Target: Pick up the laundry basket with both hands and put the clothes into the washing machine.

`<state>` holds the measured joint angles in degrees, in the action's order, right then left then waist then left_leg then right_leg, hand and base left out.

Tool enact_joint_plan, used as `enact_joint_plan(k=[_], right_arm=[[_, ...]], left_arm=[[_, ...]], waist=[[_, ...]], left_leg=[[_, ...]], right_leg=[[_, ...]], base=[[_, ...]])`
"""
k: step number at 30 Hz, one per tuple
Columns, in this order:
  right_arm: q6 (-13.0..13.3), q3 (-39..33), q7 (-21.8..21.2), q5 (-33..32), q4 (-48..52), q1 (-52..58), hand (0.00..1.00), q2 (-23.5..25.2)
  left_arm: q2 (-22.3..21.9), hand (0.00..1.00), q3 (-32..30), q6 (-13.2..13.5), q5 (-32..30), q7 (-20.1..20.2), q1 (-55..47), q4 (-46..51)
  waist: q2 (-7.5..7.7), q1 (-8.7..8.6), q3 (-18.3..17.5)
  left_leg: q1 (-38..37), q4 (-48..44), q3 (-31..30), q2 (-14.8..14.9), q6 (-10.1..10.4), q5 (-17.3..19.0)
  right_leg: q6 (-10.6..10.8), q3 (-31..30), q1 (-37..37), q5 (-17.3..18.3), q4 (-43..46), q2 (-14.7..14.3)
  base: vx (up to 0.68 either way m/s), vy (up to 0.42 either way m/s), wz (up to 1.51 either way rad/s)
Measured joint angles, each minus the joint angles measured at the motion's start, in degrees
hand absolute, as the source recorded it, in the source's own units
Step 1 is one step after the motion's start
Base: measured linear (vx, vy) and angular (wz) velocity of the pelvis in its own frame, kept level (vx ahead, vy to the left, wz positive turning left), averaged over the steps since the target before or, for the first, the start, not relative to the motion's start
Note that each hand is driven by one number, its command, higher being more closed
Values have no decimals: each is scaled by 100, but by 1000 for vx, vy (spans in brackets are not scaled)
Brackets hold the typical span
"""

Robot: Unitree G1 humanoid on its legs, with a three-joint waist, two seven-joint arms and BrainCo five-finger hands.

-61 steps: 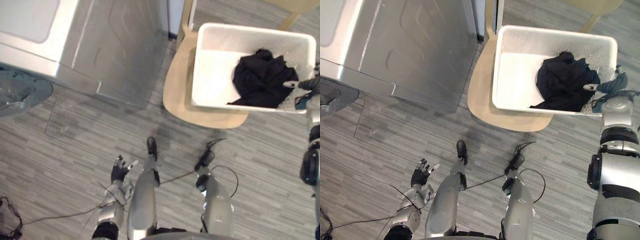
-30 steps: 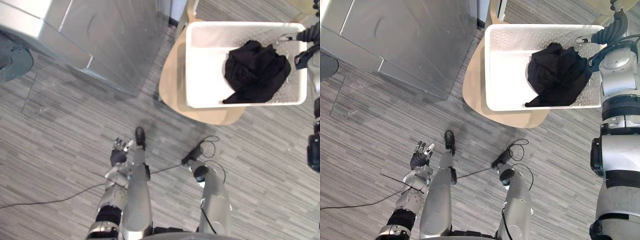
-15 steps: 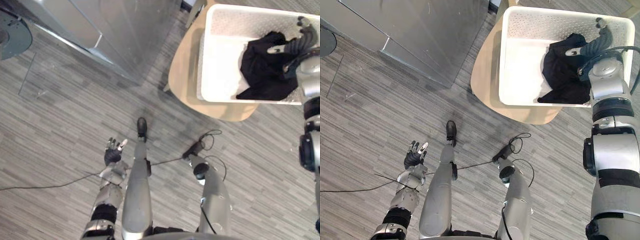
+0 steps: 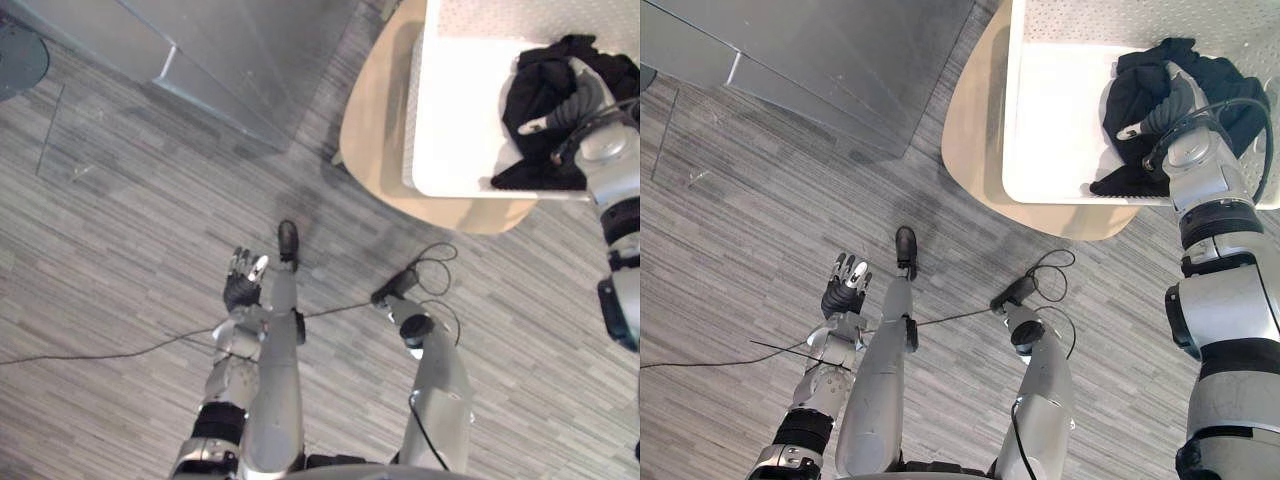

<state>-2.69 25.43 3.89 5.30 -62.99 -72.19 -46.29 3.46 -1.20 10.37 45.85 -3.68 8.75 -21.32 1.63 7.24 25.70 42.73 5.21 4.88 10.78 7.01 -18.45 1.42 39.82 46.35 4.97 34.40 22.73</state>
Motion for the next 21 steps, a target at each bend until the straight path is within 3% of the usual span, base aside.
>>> enact_joint_plan(k=[2,8,12,15,17,21], right_arm=[[11,2,246,-2,-96,-183,100,-150],[0,-25,221,-13,-111,-133,100,-99],[3,-366,531,-51,318,152,100,133],[11,-1101,880,-174,898,634,100,360],[14,-1594,1061,-246,1598,980,100,374],[10,-2512,1365,-248,2928,1649,100,475]], left_arm=[[-126,0,62,11,95,-9,-6,49],[-187,0,54,14,105,-18,-12,46],[-259,0,53,30,54,-188,-16,144],[-289,0,61,151,-190,-299,-42,469],[-266,0,66,211,-379,-304,-170,823],[-241,0,102,240,-939,-412,-399,1268]], waist=[[-24,-2,-7],[-115,13,-57],[-120,7,-60],[-120,57,-60],[-120,142,-60],[-119,128,-61]], left_leg=[[114,1,-21,-79,23,-25],[107,0,-43,-73,29,-31],[99,-193,-34,-49,15,-41],[94,-637,-47,58,64,27],[99,-1085,-60,206,9,447],[19,-1557,-84,275,-28,709]], right_leg=[[-45,-34,205,180,276,161],[-53,-50,208,199,328,151],[-59,-68,107,194,265,123],[-61,-38,-240,193,88,-22],[-175,-16,-458,289,44,-168],[-225,77,-824,343,-37,-225]], base=[[64,-219,16],[45,-125,3],[55,-108,-2],[37,-130,0],[18,-133,-12],[11,-101,-4]])
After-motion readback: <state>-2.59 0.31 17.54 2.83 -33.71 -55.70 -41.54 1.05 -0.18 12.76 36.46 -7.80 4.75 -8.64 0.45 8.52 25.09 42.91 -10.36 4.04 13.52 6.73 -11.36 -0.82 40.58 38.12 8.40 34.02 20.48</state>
